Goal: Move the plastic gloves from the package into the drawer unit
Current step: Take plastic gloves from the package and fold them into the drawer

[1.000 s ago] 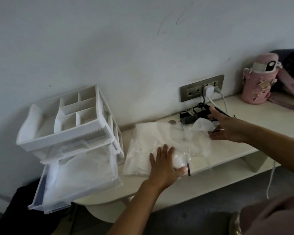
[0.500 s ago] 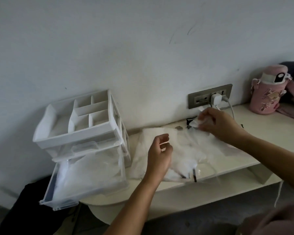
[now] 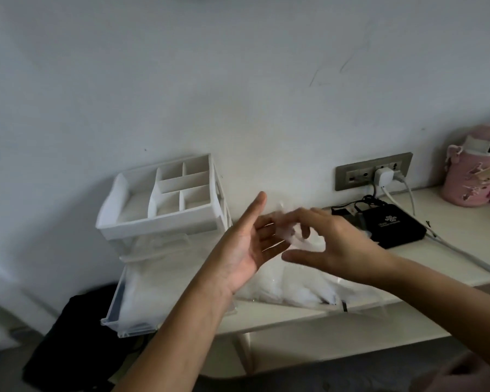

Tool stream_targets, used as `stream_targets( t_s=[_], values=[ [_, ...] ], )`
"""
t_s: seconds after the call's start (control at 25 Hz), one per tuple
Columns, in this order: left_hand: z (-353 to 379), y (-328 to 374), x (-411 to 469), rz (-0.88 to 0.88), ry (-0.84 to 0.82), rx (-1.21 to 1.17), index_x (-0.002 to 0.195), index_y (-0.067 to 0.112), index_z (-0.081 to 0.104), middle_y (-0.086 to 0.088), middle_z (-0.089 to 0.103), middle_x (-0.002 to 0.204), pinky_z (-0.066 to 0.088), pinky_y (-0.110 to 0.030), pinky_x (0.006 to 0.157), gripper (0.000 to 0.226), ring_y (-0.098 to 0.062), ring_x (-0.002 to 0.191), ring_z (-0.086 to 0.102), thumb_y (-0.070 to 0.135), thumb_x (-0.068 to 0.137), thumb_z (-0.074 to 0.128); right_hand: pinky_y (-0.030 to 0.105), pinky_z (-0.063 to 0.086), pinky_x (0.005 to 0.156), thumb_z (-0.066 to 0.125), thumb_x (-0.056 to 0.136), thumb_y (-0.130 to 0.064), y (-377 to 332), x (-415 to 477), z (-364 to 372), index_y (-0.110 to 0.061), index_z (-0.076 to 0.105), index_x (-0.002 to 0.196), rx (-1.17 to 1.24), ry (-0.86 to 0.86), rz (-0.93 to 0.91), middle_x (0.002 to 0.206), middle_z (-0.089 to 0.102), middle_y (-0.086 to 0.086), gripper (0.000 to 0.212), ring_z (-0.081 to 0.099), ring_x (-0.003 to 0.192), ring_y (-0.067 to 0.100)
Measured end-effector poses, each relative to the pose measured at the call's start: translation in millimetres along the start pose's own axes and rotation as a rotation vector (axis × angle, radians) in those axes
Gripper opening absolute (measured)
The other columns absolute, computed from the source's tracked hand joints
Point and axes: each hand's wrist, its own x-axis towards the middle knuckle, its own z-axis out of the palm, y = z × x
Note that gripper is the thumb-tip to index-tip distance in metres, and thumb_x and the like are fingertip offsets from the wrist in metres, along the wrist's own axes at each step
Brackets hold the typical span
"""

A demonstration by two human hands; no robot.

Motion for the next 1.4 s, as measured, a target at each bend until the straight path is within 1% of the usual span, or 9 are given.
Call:
stream_targets(
  t_s=[0.08, 0.16, 0.28, 0.44, 0.56, 0.76, 0.96, 1.16, 1.4],
  values=[
    [-8.3, 8.1, -11.1, 0.034, -0.023, 0.080, 0.101, 0.005, 0.072, -0.009, 0.070, 0.094, 0.055, -0.027, 0.081, 0.053, -0.017, 0.083, 0.065, 0.048, 0.071, 0.063, 0.013, 0.042, 0.079, 0.061, 0.079, -0.058, -6.3, 0.9, 8.1, -0.037, 0.053, 0.126, -0.045, -0.110, -0.086, 0.128, 0.050, -0.028, 0.052, 0.048, 0.098, -0.005],
    [-14.1, 14.5, -24.2, 0.055, -0.086, 0.153, 0.086, 0.009, 0.077, -0.008, 0.072, 0.089, 0.056, -0.024, 0.078, 0.035, -0.016, 0.082, 0.069, 0.037, 0.068, 0.065, 0.009, 0.041, 0.081, 0.059, 0.083, -0.055, -12.8, 1.6, 17.3, -0.036, 0.050, 0.131, -0.034, -0.165, -0.160, 0.127, 0.047, -0.032, 0.052, 0.047, 0.101, -0.008],
    [-24.5, 16.5, -33.8, 0.055, -0.084, 0.120, 0.104, -0.004, 0.067, -0.015, 0.068, 0.096, 0.055, -0.023, 0.079, 0.040, -0.020, 0.087, 0.069, 0.016, 0.069, 0.068, 0.007, 0.036, 0.082, 0.054, 0.093, -0.035, -21.4, 4.0, 29.7, -0.041, 0.034, 0.135, 0.085, -0.207, -0.118, 0.106, 0.047, -0.040, 0.047, 0.048, 0.096, -0.009],
    [-35.9, 10.1, -36.2, 0.099, 0.017, 0.159, 0.099, 0.001, 0.066, -0.014, 0.070, 0.092, 0.056, -0.023, 0.079, 0.027, -0.021, 0.088, 0.069, -0.004, 0.073, 0.067, 0.028, 0.036, 0.104, 0.038, 0.088, -0.010, -26.5, 9.9, 35.7, -0.040, 0.022, 0.144, 0.376, -0.266, 0.022, 0.139, 0.044, -0.021, 0.066, 0.046, 0.124, 0.002],
    [-43.7, 7.9, -38.8, 0.182, 0.107, 0.361, 0.103, 0.001, 0.065, -0.015, 0.070, 0.094, 0.055, -0.024, 0.082, 0.028, -0.021, 0.089, 0.068, -0.010, 0.078, 0.067, 0.026, 0.032, 0.109, 0.036, 0.079, -0.005, -36.3, 16.3, 39.6, -0.044, 0.018, 0.146, 0.507, -0.276, 0.041, 0.148, 0.036, -0.019, 0.079, 0.037, 0.133, 0.000],
    [-65.3, 24.9, -54.1, 0.151, -0.009, 0.356, 0.113, 0.005, 0.065, -0.006, 0.070, 0.086, 0.055, -0.021, 0.074, 0.042, -0.013, 0.081, 0.068, -0.015, 0.076, 0.064, 0.027, 0.044, 0.101, 0.065, 0.081, -0.018, -31.1, 31.3, 37.5, -0.044, 0.021, 0.143, 0.470, -0.111, 0.093, 0.144, 0.036, -0.020, 0.081, 0.048, 0.121, 0.000],
    [-82.9, 45.9, -72.1, 0.155, -0.247, 0.316, 0.105, 0.013, 0.073, 0.003, 0.070, 0.082, 0.053, -0.017, 0.070, 0.049, -0.006, 0.078, 0.067, -0.019, 0.072, 0.057, 0.044, 0.032, 0.113, 0.076, 0.065, -0.058, -15.2, 40.0, 45.6, -0.026, 0.036, 0.141, 0.664, -0.470, 0.263, 0.136, 0.052, -0.007, 0.092, 0.047, 0.128, 0.010],
    [-96.2, 56.3, -76.2, 0.171, -0.404, 0.223, 0.110, 0.018, 0.072, 0.007, 0.065, 0.074, 0.051, -0.015, 0.067, 0.054, -0.004, 0.070, 0.063, 0.008, 0.059, 0.086, 0.036, 0.040, 0.107, 0.076, 0.066, -0.055, -20.3, 43.4, 62.9, -0.019, 0.046, 0.134, 0.865, -0.565, 0.312, 0.127, 0.061, 0.001, 0.083, 0.055, 0.120, 0.018],
    [-108.4, 59.1, -80.1, 0.153, -0.462, 0.204, 0.120, 0.018, 0.066, 0.012, 0.063, 0.083, 0.049, -0.011, 0.070, 0.049, 0.000, 0.075, 0.059, 0.009, 0.073, 0.076, 0.031, 0.050, 0.092, 0.067, 0.081, -0.016, -29.8, 43.5, 72.9, -0.005, 0.069, 0.097, 1.063, -0.521, 0.403, 0.100, 0.069, 0.011, 0.020, 0.065, 0.097, 0.023]
  ],
)
